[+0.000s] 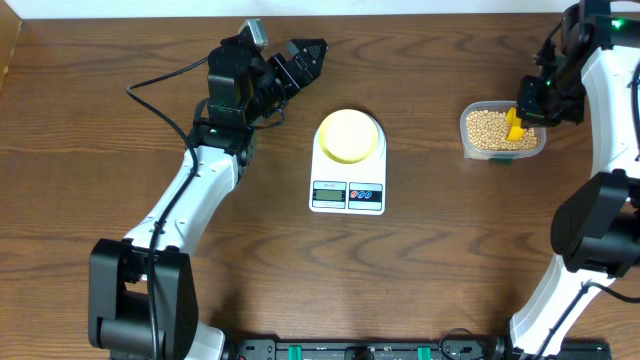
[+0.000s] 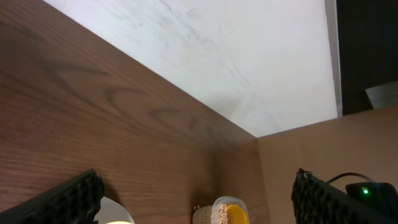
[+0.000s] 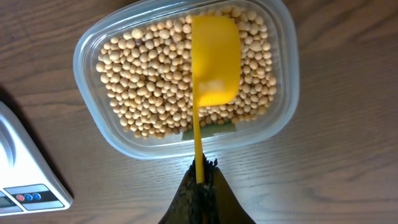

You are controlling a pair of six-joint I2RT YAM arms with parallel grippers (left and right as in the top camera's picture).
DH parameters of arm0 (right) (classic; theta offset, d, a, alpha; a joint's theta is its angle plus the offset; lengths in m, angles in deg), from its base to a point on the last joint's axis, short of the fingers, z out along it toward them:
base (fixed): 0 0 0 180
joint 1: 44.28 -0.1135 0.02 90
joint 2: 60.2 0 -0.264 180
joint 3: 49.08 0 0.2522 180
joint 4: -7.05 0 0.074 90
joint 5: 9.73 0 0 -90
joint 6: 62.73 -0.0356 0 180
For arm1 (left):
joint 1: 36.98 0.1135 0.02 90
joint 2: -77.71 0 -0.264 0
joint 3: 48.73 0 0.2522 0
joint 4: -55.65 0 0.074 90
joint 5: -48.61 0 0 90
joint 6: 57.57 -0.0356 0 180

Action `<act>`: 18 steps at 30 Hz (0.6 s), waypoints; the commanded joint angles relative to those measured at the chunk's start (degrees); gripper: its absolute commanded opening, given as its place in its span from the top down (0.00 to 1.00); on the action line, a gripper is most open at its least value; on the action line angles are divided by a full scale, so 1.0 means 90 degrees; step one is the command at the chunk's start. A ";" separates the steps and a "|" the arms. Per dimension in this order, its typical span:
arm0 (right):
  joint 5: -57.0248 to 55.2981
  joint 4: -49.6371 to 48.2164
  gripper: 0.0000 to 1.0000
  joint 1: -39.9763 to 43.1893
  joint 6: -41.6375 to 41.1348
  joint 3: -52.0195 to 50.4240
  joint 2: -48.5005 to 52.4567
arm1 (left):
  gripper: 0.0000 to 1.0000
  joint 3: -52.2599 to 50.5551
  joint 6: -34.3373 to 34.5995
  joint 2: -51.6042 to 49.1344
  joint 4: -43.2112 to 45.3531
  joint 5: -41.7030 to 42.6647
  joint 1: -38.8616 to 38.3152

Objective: Scoop item into bowl and weigh 50g on scale
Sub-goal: 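Lower the scoop into the soybean tub with the right gripper, then open the right gripper, leaving the yellow scoop in the soybeans, and raise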

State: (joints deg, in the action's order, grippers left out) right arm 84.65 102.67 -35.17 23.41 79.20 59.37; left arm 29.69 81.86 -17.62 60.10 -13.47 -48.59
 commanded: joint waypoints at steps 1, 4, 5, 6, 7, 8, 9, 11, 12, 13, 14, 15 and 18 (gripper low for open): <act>0.0032 -0.0022 0.99 0.0024 0.0155 0.0073 0.0357 | 0.02 0.0138 -0.0134 0.0100 0.0007 -0.0015 0.0022; 0.0017 -0.0022 0.99 0.0027 0.0158 0.0073 0.0391 | 0.02 0.0138 -0.0134 0.0100 -0.0012 -0.0015 0.0022; -0.0029 -0.0022 0.98 0.0027 0.0158 0.0073 0.0389 | 0.02 0.0138 -0.0134 0.0100 -0.0015 -0.0015 0.0022; -0.0134 -0.0017 0.94 0.0027 0.0155 0.0078 0.0384 | 0.02 0.0138 -0.0136 0.0100 -0.0017 -0.0015 0.0022; -0.0245 -0.0005 0.89 0.0027 0.0155 0.0087 0.0384 | 0.02 0.0138 -0.0136 0.0100 -0.0029 -0.0015 0.0022; -0.0340 0.0012 0.75 0.0027 0.0153 0.0095 0.0384 | 0.02 0.0138 -0.0136 0.0100 -0.0041 -0.0017 0.0022; -0.0410 0.0032 0.63 0.0027 0.0153 0.0102 0.0384 | 0.02 0.0138 -0.0136 0.0100 -0.0061 -0.0017 0.0022; -0.0452 0.0063 0.50 0.0027 0.0155 0.0158 0.0381 | 0.02 0.0138 -0.0136 0.0100 -0.0087 -0.0017 0.0022; -0.0449 0.0068 0.41 0.0027 0.0153 0.0214 0.0381 | 0.02 0.0138 -0.0136 0.0100 -0.0097 -0.0017 0.0022; -0.0449 0.0066 0.29 0.0027 0.0153 0.0277 0.0381 | 0.02 0.0138 -0.0136 0.0100 -0.0109 -0.0019 0.0022; -0.0449 0.0061 0.14 0.0027 0.0153 0.0357 0.0381 | 0.02 0.0138 -0.0136 0.0100 -0.0112 -0.0019 0.0022; -0.0449 0.0063 0.08 0.0027 0.0153 0.0469 0.0381 | 0.02 0.0138 -0.0136 0.0100 -0.0109 -0.0019 0.0022; -0.0449 0.0007 0.01 0.0027 0.0153 0.0787 0.0381 | 0.02 0.0138 -0.0219 0.0100 -0.0112 -0.0019 0.0022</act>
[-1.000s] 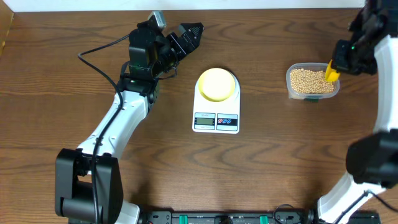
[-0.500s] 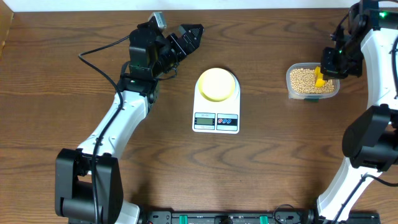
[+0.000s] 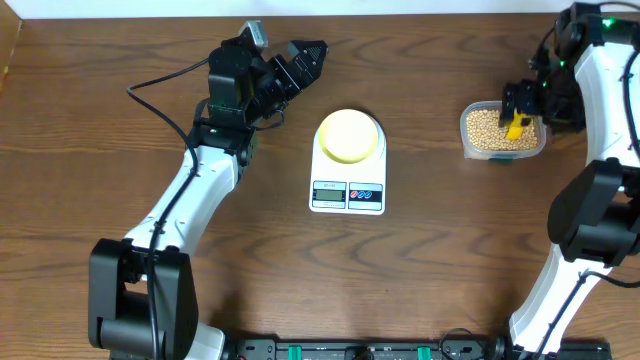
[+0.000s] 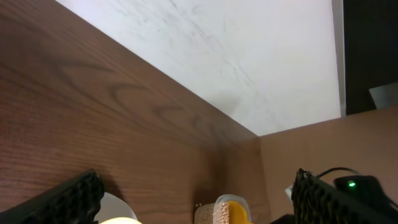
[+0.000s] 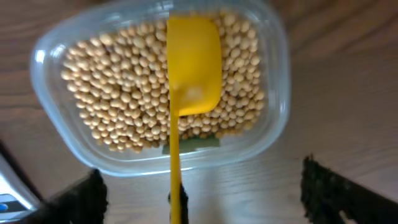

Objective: Scoop item into bowl and weigh 50g on scale
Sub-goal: 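Open the right gripper, leaving the yellow scoop in the soybeans, and raise, then swing the left gripper to the front of the scale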

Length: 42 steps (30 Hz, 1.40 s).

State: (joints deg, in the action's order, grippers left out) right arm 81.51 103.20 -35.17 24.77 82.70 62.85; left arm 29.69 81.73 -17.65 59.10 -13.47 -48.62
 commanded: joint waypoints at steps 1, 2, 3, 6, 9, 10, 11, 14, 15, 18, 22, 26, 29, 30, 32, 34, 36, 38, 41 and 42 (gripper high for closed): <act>-0.0100 -0.0138 0.01 0.0027 0.0002 0.0483 -0.0005 | 0.02 0.0138 -0.0311 0.0102 0.0000 -0.0019 0.0024; -0.0102 -0.0267 0.01 0.0027 0.0002 0.0551 -0.0005 | 0.02 0.0138 -0.0425 0.0102 0.0002 -0.0019 0.0024; -0.0104 -0.0452 0.01 0.0027 0.0005 0.0588 -0.0005 | 0.02 0.0138 -0.0517 0.0102 0.0000 -0.0019 0.0024; -0.0104 -0.0964 0.01 0.0027 0.0005 0.0588 -0.0002 | 0.02 0.0138 -0.0697 0.0102 -0.0005 -0.0017 0.0024; -0.0100 -0.1139 0.01 0.0024 0.0002 0.0583 -0.0002 | 0.02 0.0138 -0.0733 0.0102 -0.0104 -0.0017 0.0024; -0.0100 -0.1134 0.01 0.0024 0.0002 0.0583 -0.0002 | 0.02 0.0138 -0.0843 0.0102 -0.0172 -0.0015 0.0024; -0.0100 -0.1134 0.01 0.0024 0.0002 0.0583 -0.0002 | 0.02 0.0138 -0.0988 0.0102 -0.0243 -0.0015 0.0024; -0.0100 -0.1134 0.01 0.0027 0.0002 0.0583 -0.0002 | 0.02 0.0138 -0.1178 0.0102 -0.0505 -0.0012 0.0024; -0.0100 -0.1137 0.01 0.0027 0.0002 0.0583 -0.0002 | 0.02 0.0138 -0.1253 0.0102 -0.0559 -0.0002 0.0024; -0.0100 -0.1134 0.01 0.0027 0.0002 0.0583 -0.0002 | 0.02 0.0141 -0.1615 0.0102 -0.0566 0.0262 0.0022; -0.0100 -0.1134 0.01 0.0024 0.0002 0.0583 -0.0002 | 0.02 0.0148 -0.2208 0.0168 -0.0556 0.0884 0.0024; -0.0100 -0.1134 0.01 0.0024 0.0002 0.0583 -0.0002 | 0.02 0.0418 -0.3055 0.0396 -0.1178 0.1600 0.0024; -0.0100 -0.1137 0.01 0.0027 0.0002 0.0583 -0.0002 | 0.02 0.1212 -0.3713 0.0464 -0.2810 0.1588 0.0022; -0.0100 -0.1134 0.01 0.0027 0.0002 0.0583 -0.0002 | 0.02 0.1547 -0.3942 0.0454 -0.3468 0.1445 0.0017; -0.0100 -0.1134 0.01 0.0027 0.0002 0.0583 -0.0002 | 0.02 0.2203 -0.4592 0.0437 -0.4796 0.0828 -0.0097; -0.0100 -0.1134 0.01 0.0024 0.0002 0.0583 -0.0002 | 0.02 0.2686 -0.5214 0.0437 -0.5824 0.0000 -0.0308; -0.0100 -0.1134 0.01 0.0024 0.0002 0.0583 -0.0002 | 0.02 0.3019 -0.5744 0.0437 -0.6611 -0.0843 -0.0614; -0.0100 -0.1134 0.01 0.0027 0.0002 0.0583 -0.0002 | 0.02 0.3123 -0.6550 0.0437 -0.7172 -0.1168 -0.0952; -0.0100 -0.1134 0.01 0.0027 0.0002 0.0583 -0.0002 | 0.02 0.3111 -0.7240 0.0367 -0.7628 -0.1183 -0.1404; -0.0100 -0.1134 0.01 0.0027 0.0002 0.0583 -0.0002 | 0.02 0.3089 -0.7235 0.0316 -0.7616 -0.1183 -0.1511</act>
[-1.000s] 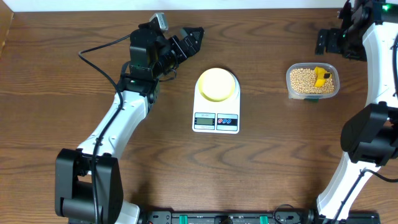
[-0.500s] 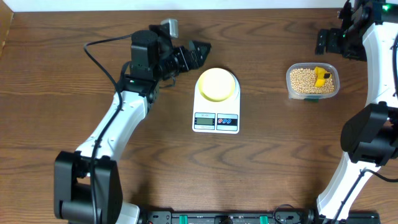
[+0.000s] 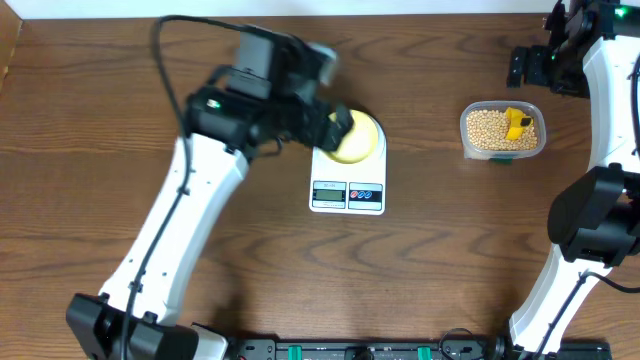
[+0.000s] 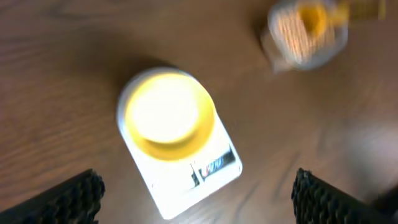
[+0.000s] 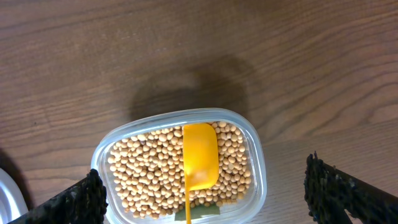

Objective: Scoop item into bowl and weigh 50g on scale
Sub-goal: 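Swing the left gripper to the front of the scale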

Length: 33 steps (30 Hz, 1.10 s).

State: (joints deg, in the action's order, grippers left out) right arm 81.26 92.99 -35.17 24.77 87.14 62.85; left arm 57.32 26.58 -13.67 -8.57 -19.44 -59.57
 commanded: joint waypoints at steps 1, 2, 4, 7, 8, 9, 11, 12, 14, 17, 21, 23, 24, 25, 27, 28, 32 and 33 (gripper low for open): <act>-0.0073 0.0000 0.01 0.0027 0.0002 0.0090 -0.0002 | 0.02 0.0000 -0.1110 -0.0172 -0.0046 -0.0522 -0.0379; -0.0073 0.0000 0.01 0.0027 0.0002 0.0090 -0.0002 | 0.02 -0.0010 -0.1112 -0.0216 0.0017 -0.0522 -0.0442; -0.0073 0.0000 0.01 0.0024 0.0002 0.0090 -0.0002 | 0.02 -0.0010 -0.1107 -0.0296 0.0039 -0.0520 -0.0515; -0.0073 0.0000 0.01 0.0024 0.0002 0.0090 -0.0002 | 0.02 -0.0049 -0.1010 -0.0330 0.0039 -0.0498 -0.0576; -0.0073 0.0000 0.01 0.0027 0.0002 0.0090 -0.0002 | 0.02 -0.0087 -0.1018 -0.0330 0.0041 -0.0500 -0.0593; -0.0073 0.0000 0.01 0.0027 0.0002 0.0090 -0.0002 | 0.02 -0.0124 -0.1025 -0.0330 0.0034 -0.0500 -0.0600; -0.0073 0.0000 0.01 0.0027 0.0002 0.0090 -0.0002 | 0.02 -0.0214 -0.1071 -0.0330 -0.0017 -0.0423 -0.0607; -0.0073 0.0000 0.01 0.0027 0.0002 0.0090 -0.0002 | 0.02 -0.0272 -0.1197 -0.0330 -0.0092 -0.0238 -0.0614; -0.0073 0.0000 0.01 0.0027 0.0002 0.0090 -0.0002 | 0.02 -0.0352 -0.1666 -0.0347 -0.0338 0.0267 -0.0651; -0.0073 0.0000 0.01 0.0027 0.0002 0.0090 -0.0002 | 0.02 -0.0369 -0.2028 -0.0527 -0.0699 0.0510 -0.0782; -0.0073 0.0000 0.01 0.0027 0.0002 0.0090 -0.0002 | 0.02 -0.0367 -0.2363 -0.1008 -0.1015 0.0491 -0.0920; -0.0073 0.0000 0.01 0.0027 0.0002 0.0090 -0.0002 | 0.02 -0.0367 -0.2543 -0.1268 -0.1197 0.0483 -0.0959; -0.0073 0.0000 0.01 0.0027 0.0002 0.0090 -0.0002 | 0.02 -0.0367 -0.2642 -0.1392 -0.1311 0.0444 -0.0967; -0.0073 0.0000 0.01 0.0027 0.0002 0.0090 -0.0002 | 0.02 -0.0367 -0.2720 -0.1503 -0.1428 0.0352 -0.0976; -0.0073 0.0000 0.01 0.0024 0.0002 0.0090 -0.0002 | 0.02 -0.0367 -0.2858 -0.1719 -0.1693 0.0017 -0.1015; -0.0073 0.0000 0.01 0.0024 0.0002 0.0090 -0.0002 | 0.02 -0.0367 -0.2890 -0.1797 -0.1802 -0.0202 -0.1032; -0.0073 0.0000 0.01 0.0027 0.0002 0.0090 -0.0002 | 0.02 -0.0367 -0.3320 -0.1987 -0.2001 -0.0491 -0.1083; -0.0073 0.0000 0.01 0.0027 0.0002 0.0090 -0.0002 | 0.02 -0.0367 -0.3424 -0.1996 -0.1984 -0.0435 -0.1095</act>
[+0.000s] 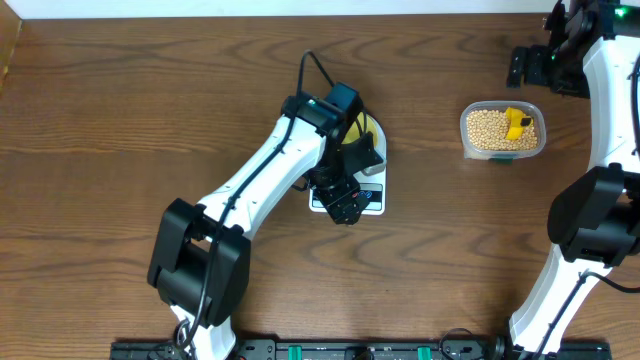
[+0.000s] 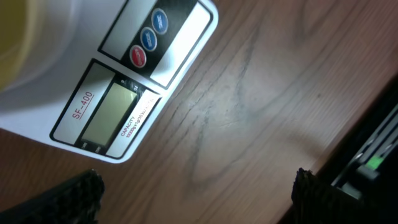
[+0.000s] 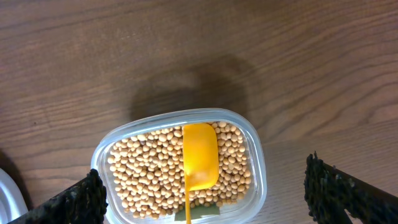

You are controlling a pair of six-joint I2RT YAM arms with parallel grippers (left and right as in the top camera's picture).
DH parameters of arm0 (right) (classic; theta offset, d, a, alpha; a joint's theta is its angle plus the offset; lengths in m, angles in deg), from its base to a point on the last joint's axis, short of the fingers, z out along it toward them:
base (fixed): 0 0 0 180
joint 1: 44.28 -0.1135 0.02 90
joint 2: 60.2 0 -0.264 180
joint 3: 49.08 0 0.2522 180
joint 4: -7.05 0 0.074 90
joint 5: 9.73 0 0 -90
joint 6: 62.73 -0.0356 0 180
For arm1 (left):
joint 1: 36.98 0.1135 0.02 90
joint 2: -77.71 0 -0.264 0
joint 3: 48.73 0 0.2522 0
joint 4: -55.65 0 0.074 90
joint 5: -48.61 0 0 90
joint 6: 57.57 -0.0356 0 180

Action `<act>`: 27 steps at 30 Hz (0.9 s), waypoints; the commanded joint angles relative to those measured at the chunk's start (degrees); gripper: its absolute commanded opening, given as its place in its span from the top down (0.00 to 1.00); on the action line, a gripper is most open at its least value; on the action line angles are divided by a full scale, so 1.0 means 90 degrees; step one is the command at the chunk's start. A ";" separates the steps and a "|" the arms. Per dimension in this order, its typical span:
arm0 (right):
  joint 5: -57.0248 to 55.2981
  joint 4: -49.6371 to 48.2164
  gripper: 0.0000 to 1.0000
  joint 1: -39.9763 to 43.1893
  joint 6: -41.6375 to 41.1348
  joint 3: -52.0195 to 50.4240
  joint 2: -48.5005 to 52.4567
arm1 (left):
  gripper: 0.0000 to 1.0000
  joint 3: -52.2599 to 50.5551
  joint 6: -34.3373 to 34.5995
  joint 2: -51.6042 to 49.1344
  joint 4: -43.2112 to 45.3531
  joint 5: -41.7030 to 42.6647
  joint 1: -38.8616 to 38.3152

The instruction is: Scoop item into bowl and weigh 50g on scale

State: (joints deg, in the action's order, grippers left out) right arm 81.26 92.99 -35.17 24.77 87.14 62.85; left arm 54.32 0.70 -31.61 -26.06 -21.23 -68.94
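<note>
The white scale [image 1: 374,196] stands mid-table with the yellow bowl [image 1: 368,129] on it, both partly hidden by my left arm. My left gripper [image 1: 345,207] hangs open just over the scale's front. In the left wrist view the display [image 2: 115,115] and buttons [image 2: 149,38] fill the frame, and the bowl's rim [image 2: 9,37] shows at the left edge. A clear tub of soybeans [image 1: 490,130] sits at the right with the yellow scoop [image 1: 515,122] lying in it. My right gripper [image 1: 530,67] is open behind the tub, with tub [image 3: 155,174] and scoop [image 3: 199,154] below it.
The table's front edge with a black rail [image 2: 373,155] shows at the right of the left wrist view. A white wall strip [image 1: 300,8] runs along the table's back edge. Bare wood [image 1: 100,230] lies left of the scale.
My left gripper was high over the bowl and scale, and is now low over the scale's display and buttons, its arm crossing the bowl. The right arm and scoop are unchanged.
At first my right gripper was shut on the scoop's handle in the bean tub, the left gripper open at the back left. Then the right gripper stood open, the scoop left in the beans. Later it was behind the tub while the left came over the scale, now at its display.
</note>
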 commanded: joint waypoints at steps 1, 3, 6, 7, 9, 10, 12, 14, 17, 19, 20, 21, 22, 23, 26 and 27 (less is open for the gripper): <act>-0.0073 0.0000 0.01 0.0027 0.0002 0.0090 -0.0002 | 0.02 -0.0034 -0.0695 -0.0005 -0.0039 -0.0119 -0.0061; -0.0073 0.0000 0.01 0.0027 0.0002 0.0090 -0.0002 | 0.01 -0.0034 -0.1001 -0.0005 -0.0017 0.0192 -0.0068; -0.0073 0.0000 0.01 0.0024 0.0002 0.0090 -0.0002 | 0.03 -0.0034 -0.1069 -0.0012 0.0063 0.0325 -0.0068; -0.0073 0.0000 0.01 0.0024 0.0002 0.0090 -0.0002 | 0.03 -0.0034 -0.1069 -0.0012 0.0104 0.0325 -0.0070; -0.0073 0.0000 0.01 0.0027 0.0002 0.0090 -0.0002 | 0.02 -0.0034 -0.1073 -0.0032 0.0214 0.0245 -0.0092; -0.0073 0.0000 0.01 0.0027 0.0002 0.0090 -0.0002 | 0.02 -0.0034 -0.1071 -0.0051 0.0274 0.0053 -0.0134; -0.0073 0.0000 0.01 0.0027 0.0002 0.0090 -0.0002 | 0.02 -0.0034 -0.1069 -0.0095 0.0197 -0.0206 -0.0248; -0.0073 0.0000 0.01 0.0027 0.0002 0.0090 -0.0002 | 0.02 -0.0034 -0.1066 -0.0158 0.0129 -0.0279 -0.0367; -0.0073 0.0000 0.01 0.0024 0.0002 0.0090 -0.0002 | 0.02 -0.0034 -0.1069 -0.0240 0.0032 -0.0656 -0.0474; -0.0073 0.0000 0.01 0.0027 0.0002 0.0090 -0.0002 | 0.02 -0.0034 -0.1083 -0.0243 0.0029 -0.0699 -0.0508; -0.0073 0.0000 0.01 0.0027 0.0002 0.0090 -0.0002 | 0.02 -0.0034 -0.1229 -0.0243 0.0024 -0.0656 -0.0512; -0.0073 0.0000 0.01 0.0027 0.0002 0.0090 -0.0002 | 0.02 -0.0034 -0.1423 -0.0243 -0.0005 -0.0573 -0.0512; -0.0073 0.0000 0.01 0.0027 0.0002 0.0090 -0.0002 | 0.02 -0.0034 -0.1659 -0.0245 -0.0066 -0.0478 -0.0500; -0.0073 0.0000 0.01 0.0027 0.0002 0.0090 -0.0002 | 0.02 -0.0034 -0.1987 -0.0257 -0.0146 -0.0427 -0.0476; -0.0073 0.0000 0.01 0.0024 0.0002 0.0090 -0.0002 | 0.02 -0.0034 -0.2790 -0.0335 -0.0393 -0.0435 -0.0364; -0.0073 0.0000 0.01 0.0024 0.0002 0.0090 -0.0002 | 0.02 -0.0034 -0.2953 -0.0379 -0.0435 -0.0444 -0.0333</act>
State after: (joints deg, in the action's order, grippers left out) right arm 81.26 92.99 -35.17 24.77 87.14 62.85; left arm 54.30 -17.26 -33.21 -29.01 -25.21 -72.99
